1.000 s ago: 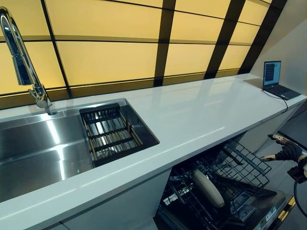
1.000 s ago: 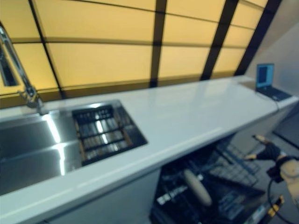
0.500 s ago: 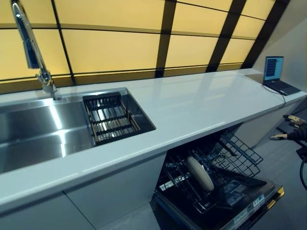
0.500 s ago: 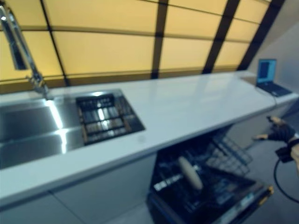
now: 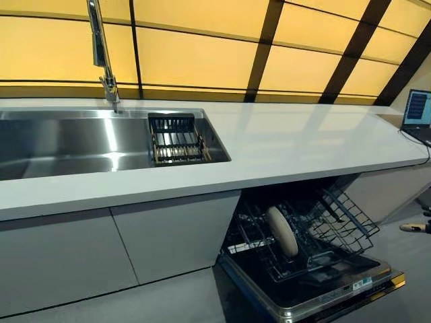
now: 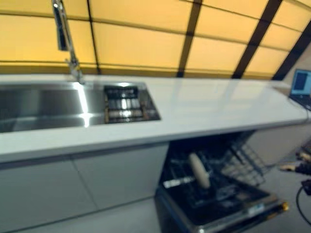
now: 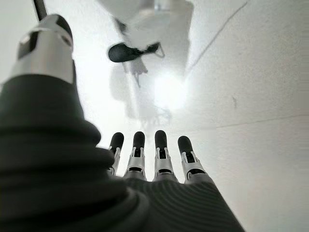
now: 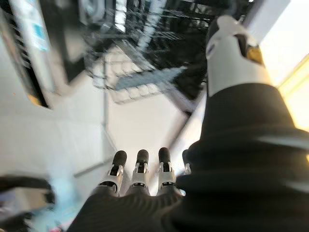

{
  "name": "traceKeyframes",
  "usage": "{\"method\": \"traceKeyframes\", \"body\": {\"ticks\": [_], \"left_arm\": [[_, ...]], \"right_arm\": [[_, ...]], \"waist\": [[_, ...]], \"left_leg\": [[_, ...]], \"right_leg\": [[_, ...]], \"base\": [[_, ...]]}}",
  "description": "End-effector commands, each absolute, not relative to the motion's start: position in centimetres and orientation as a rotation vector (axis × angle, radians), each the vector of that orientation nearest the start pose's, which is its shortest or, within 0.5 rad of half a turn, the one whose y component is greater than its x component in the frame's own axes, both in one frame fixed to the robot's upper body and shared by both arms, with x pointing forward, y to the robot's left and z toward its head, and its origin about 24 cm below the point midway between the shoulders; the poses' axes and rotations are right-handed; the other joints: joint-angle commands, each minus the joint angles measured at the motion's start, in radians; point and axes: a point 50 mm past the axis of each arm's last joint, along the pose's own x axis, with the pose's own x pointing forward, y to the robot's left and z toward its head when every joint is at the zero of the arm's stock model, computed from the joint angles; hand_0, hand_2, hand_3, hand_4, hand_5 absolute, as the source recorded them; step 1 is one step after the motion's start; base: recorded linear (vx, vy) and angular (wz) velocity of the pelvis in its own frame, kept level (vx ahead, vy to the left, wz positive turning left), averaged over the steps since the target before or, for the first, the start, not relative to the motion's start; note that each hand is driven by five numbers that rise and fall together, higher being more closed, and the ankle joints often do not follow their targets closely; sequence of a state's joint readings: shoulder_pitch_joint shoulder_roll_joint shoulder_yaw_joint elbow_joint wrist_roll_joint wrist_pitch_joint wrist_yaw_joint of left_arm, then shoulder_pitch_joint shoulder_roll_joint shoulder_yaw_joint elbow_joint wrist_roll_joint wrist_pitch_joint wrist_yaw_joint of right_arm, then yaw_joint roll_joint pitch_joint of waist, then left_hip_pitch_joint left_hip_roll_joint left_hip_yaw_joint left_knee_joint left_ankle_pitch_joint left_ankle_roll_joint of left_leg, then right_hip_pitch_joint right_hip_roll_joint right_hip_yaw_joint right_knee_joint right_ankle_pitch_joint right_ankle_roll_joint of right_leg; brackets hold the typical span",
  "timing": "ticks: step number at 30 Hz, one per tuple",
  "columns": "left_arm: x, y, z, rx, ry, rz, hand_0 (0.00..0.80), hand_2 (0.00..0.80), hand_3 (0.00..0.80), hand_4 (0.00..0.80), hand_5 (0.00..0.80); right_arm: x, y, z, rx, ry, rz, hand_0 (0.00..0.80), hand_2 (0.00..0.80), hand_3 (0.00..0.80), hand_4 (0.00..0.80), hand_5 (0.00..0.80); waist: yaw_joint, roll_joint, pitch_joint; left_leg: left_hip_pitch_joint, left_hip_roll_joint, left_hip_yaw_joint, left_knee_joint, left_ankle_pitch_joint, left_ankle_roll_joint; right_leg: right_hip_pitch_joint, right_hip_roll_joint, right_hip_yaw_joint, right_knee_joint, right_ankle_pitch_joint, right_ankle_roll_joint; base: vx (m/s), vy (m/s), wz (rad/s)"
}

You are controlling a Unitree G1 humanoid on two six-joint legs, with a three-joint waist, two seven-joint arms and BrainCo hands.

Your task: Take plates into dishwasher

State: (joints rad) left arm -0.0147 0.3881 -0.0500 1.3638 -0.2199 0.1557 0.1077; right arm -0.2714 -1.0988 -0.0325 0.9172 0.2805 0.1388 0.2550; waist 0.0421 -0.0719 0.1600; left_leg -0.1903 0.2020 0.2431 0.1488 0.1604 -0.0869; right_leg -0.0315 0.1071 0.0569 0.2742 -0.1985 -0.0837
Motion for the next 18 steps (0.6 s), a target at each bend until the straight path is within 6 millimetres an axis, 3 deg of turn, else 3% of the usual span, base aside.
{"method": "traceKeyframes", "body": {"ticks": [1, 3, 4, 5, 7, 8, 9, 11, 12, 14, 15, 18], "left_arm": [[5.2, 30.3, -14.8, 0.210, 1.440, 0.464, 0.000, 0.000, 0.000, 0.000, 0.000], [6.4, 29.9, -14.8, 0.190, 1.421, 0.446, 0.000, 0.000, 0.000, 0.000, 0.000], [7.0, 29.6, -14.8, 0.188, 1.412, 0.435, 0.000, 0.000, 0.000, 0.000, 0.000], [7.8, 29.0, -14.9, 0.190, 1.390, 0.424, 0.000, 0.000, 0.000, 0.000, 0.000], [8.3, 28.8, -14.9, 0.186, 1.378, 0.425, 0.000, 0.000, 0.000, 0.000, 0.000], [8.4, 28.8, -14.9, 0.184, 1.376, 0.425, 0.000, 0.000, 0.000, 0.000, 0.000], [8.5, 28.8, -14.8, 0.184, 1.375, 0.422, 0.000, 0.000, 0.000, 0.000, 0.000], [9.0, 28.8, -14.8, 0.198, 1.372, 0.385, 0.000, 0.000, 0.000, 0.000, 0.000], [9.5, 28.6, -14.7, 0.216, 1.356, 0.359, 0.000, 0.000, 0.000, 0.000, 0.000], [10.2, 28.5, -14.6, 0.222, 1.342, 0.350, 0.000, 0.000, 0.000, 0.000, 0.000], [10.7, 28.2, -14.6, 0.213, 1.320, 0.359, 0.000, 0.000, 0.000, 0.000, 0.000], [10.4, 28.4, -14.6, 0.217, 1.308, 0.361, 0.000, 0.000, 0.000, 0.000, 0.000]], "right_arm": [[22.2, -46.5, 12.0, -0.516, 0.585, -0.494, 0.000, 0.000, 0.000, 0.000, 0.000], [21.1, -47.1, 11.2, -0.476, 0.636, -0.539, 0.000, 0.000, 0.000, 0.000, 0.000], [20.4, -47.5, 10.8, -0.451, 0.654, -0.564, 0.000, 0.000, 0.000, 0.000, 0.000], [18.7, -48.3, 9.8, -0.402, 0.698, -0.597, 0.000, 0.000, 0.000, 0.000, 0.000], [17.2, -48.9, 9.5, -0.343, 0.723, -0.614, 0.000, 0.000, 0.000, 0.000, 0.000], [16.9, -49.0, 9.4, -0.331, 0.728, -0.616, 0.000, 0.000, 0.000, 0.000, 0.000], [16.3, -49.1, 9.1, -0.311, 0.746, -0.626, 0.000, 0.000, 0.000, 0.000, 0.000], [15.3, -49.1, 8.3, -0.240, 0.753, -0.656, 0.000, 0.000, 0.000, 0.000, 0.000], [15.0, -48.7, 7.0, -0.193, 0.763, -0.674, 0.000, 0.000, 0.000, 0.000, 0.000], [14.8, -48.2, 5.9, -0.162, 0.775, -0.680, 0.000, 0.000, 0.000, 0.000, 0.000], [14.6, -47.9, 4.8, -0.142, 0.793, -0.673, 0.000, 0.000, 0.000, 0.000, 0.000], [14.8, -47.6, 4.1, -0.114, 0.794, -0.680, 0.000, 0.000, 0.000, 0.000, 0.000]], "waist": [[0.011, -0.032, 0.024], [-0.039, -0.051, 0.025], [-0.056, -0.065, 0.021], [-0.091, -0.097, 0.014], [-0.125, -0.106, -0.011], [-0.132, -0.109, -0.019], [-0.150, -0.082, -0.045], [-0.169, -0.035, -0.065], [-0.169, -0.023, -0.067], [-0.172, -0.024, -0.065], [-0.170, -0.024, -0.058], [-0.155, -0.021, -0.050]], "left_leg": [[-0.145, -0.128, -0.069, -0.158, 0.092, 0.019], [-0.106, -0.113, -0.036, 0.088, 0.046, 0.020], [-0.093, -0.112, -0.022, 0.148, 0.011, 0.027], [-0.031, -0.146, -0.075, 0.287, -0.108, 0.056], [0.067, -0.178, -0.130, 0.314, -0.163, 0.066], [0.086, -0.187, -0.138, 0.300, -0.164, 0.067], [0.183, -0.207, -0.192, 0.158, -0.200, 0.063], [0.313, -0.229, -0.229, -0.129, -0.220, 0.063], [0.313, -0.247, -0.235, -0.206, -0.207, 0.071], [0.316, -0.258, -0.248, -0.217, -0.205, 0.076], [0.319, -0.270, -0.279, -0.214, -0.214, 0.083], [0.316, -0.269, -0.261, -0.217, -0.214, 0.091]], "right_leg": [[0.221, 0.006, 0.035, -0.221, 0.118, 0.060], [0.164, -0.026, -0.020, -0.254, 0.176, 0.054], [0.144, -0.046, -0.042, -0.269, 0.202, 0.055], [0.121, -0.084, -0.058, -0.295, 0.242, 0.070], [0.084, -0.097, -0.063, -0.302, 0.267, 0.080], [0.073, -0.101, -0.064, -0.302, 0.272, 0.082], [0.042, -0.082, -0.076, -0.286, 0.264, 0.089], [0.019, -0.051, -0.109, -0.261, 0.247, 0.092], [-0.008, -0.051, -0.141, -0.242, 0.246, 0.099], [-0.038, -0.059, -0.163, -0.243, 0.263, 0.106], [-0.072, -0.065, -0.155, -0.245, 0.289, 0.120], [-0.060, -0.079, -0.163, -0.277, 0.309, 0.135]], "base": [[-0.458, 0.035, 0.15], [-0.495, 0.001, 0.28], [-0.530, 0.030, 0.62], [-0.382, 0.062, 0.51], [-0.259, 0.102, 0.57], [-0.181, 0.171, 0.72], [-0.105, 0.178, 0.51], [-0.152, 0.193, 0.29], [-0.210, 0.109, 0.26], [-0.248, 0.052, 0.38], [-0.324, 0.060, 0.25], [-0.193, 0.037, 0.02]]}}
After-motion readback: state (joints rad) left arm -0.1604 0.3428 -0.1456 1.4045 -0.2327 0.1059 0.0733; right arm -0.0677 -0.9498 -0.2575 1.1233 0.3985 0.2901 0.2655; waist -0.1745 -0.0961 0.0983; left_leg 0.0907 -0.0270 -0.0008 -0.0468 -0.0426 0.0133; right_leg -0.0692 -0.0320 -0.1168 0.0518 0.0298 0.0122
